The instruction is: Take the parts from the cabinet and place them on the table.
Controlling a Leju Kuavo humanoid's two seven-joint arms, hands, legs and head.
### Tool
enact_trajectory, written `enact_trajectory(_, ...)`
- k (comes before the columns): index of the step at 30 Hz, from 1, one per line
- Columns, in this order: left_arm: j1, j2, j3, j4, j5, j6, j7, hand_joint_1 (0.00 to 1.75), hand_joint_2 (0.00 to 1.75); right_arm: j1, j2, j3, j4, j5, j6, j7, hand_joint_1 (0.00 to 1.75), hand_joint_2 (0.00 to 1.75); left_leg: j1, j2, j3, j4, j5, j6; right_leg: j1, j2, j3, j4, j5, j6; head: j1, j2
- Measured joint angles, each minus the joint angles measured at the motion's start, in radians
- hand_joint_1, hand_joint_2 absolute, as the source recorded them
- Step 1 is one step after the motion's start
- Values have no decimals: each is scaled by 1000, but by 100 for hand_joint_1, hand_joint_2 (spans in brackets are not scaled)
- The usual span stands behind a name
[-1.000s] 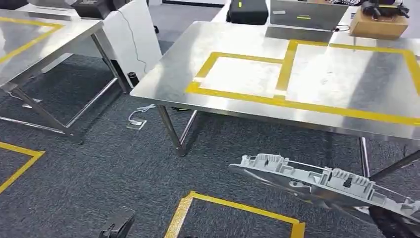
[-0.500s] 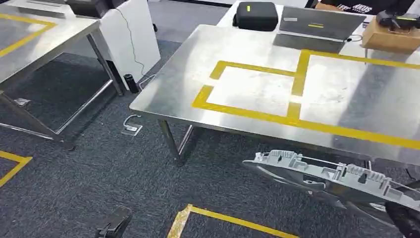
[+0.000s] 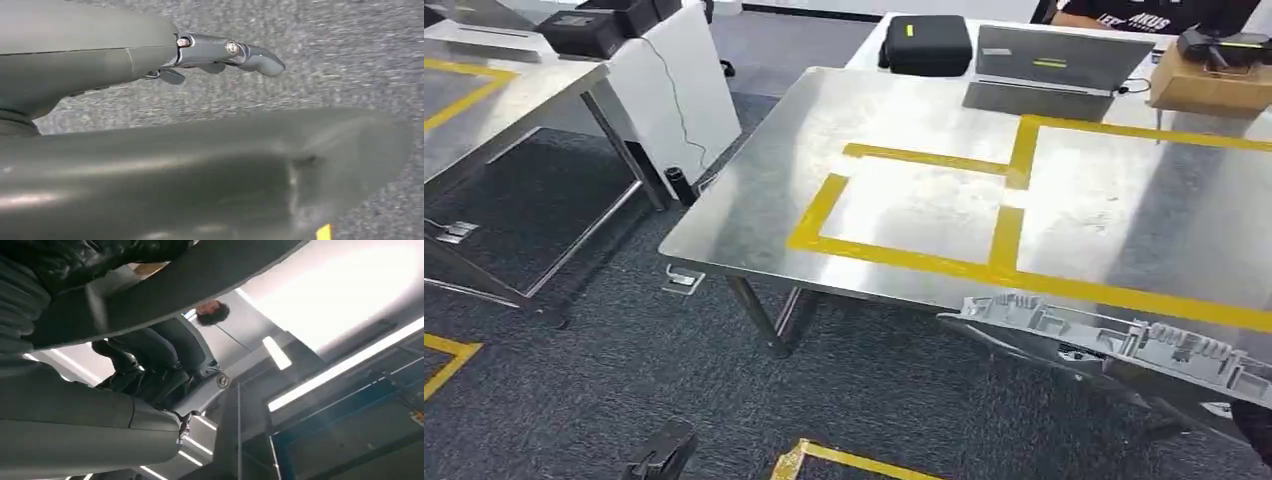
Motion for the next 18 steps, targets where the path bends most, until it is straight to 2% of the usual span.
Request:
enact_trajectory(1,2,0,0,0,0,0,1,0,0,0,0,0,0,0,0,0,175,175,-5,1,-9,-6,17,3,1,3,10,5,-8,7,5,0)
enact_trajectory(2,0,0,0,0,0,0,1,0,0,0,0,0,-1,0,0,0,175,175,-9,1,-7,-19,2,11,2,5,-2,4,-12,14,3,0)
enact_trajectory(3,1,0,1,0,0,0,3,0,0,-2,-2,-1,-2,0,2,1,175,175,-10,2,-5,-14,29,19,1,5,-5,4,-19,20,5,0)
enact_trajectory(4,2,0,2,0,0,0,3,0,0,0,-3,-1,-3,-1,1,0,175,175,-12,2,-3,-16,27,23,0,3,-6,-2,-20,23,5,0)
enact_trajectory(5,2,-2,2,0,1,0,3,0,0,-1,-5,-2,-5,-1,1,1,175,175,-7,1,-3,-22,33,15,1,3,-2,2,-26,13,6,0)
enact_trajectory(6,-1,-2,2,0,1,0,3,0,0,-3,-6,-2,-6,-1,1,0,175,175,-8,0,-4,-22,33,16,1,3,3,-1,-21,-1,6,0)
enact_trajectory(8,-2,-1,2,0,1,0,3,0,0,-4,-8,-3,-6,-2,1,0,175,175,-10,-1,-5,-21,30,20,1,2,9,-8,-20,0,6,0)
enact_trajectory(11,-2,-2,3,0,1,0,3,0,0,-5,-10,-6,-6,-2,1,0,175,175,-11,-1,-4,-21,24,30,0,1,6,-21,-23,3,6,0)
enact_trajectory(12,-3,-2,3,0,1,0,3,0,0,-6,-11,-7,-7,-3,0,0,175,175,-11,-1,-4,-21,23,31,0,1,6,-22,-22,9,6,0)
enact_trajectory(14,-2,-2,3,0,1,0,3,0,0,-6,-13,-12,-8,-5,-1,1,175,175,-12,-1,-3,-21,23,32,0,1,7,-24,-21,14,6,0)
enact_trajectory(16,-2,-2,3,0,1,1,3,0,0,-6,-17,-24,-9,-6,-1,2,175,175,-13,-1,-3,-20,23,32,-2,1,7,-24,-21,26,6,0)
enact_trajectory(18,-2,-1,3,0,0,1,3,0,0,-5,-23,-37,-14,-11,-2,8,175,175,-13,-1,-3,-20,24,34,-2,1,6,-24,-20,29,5,0)
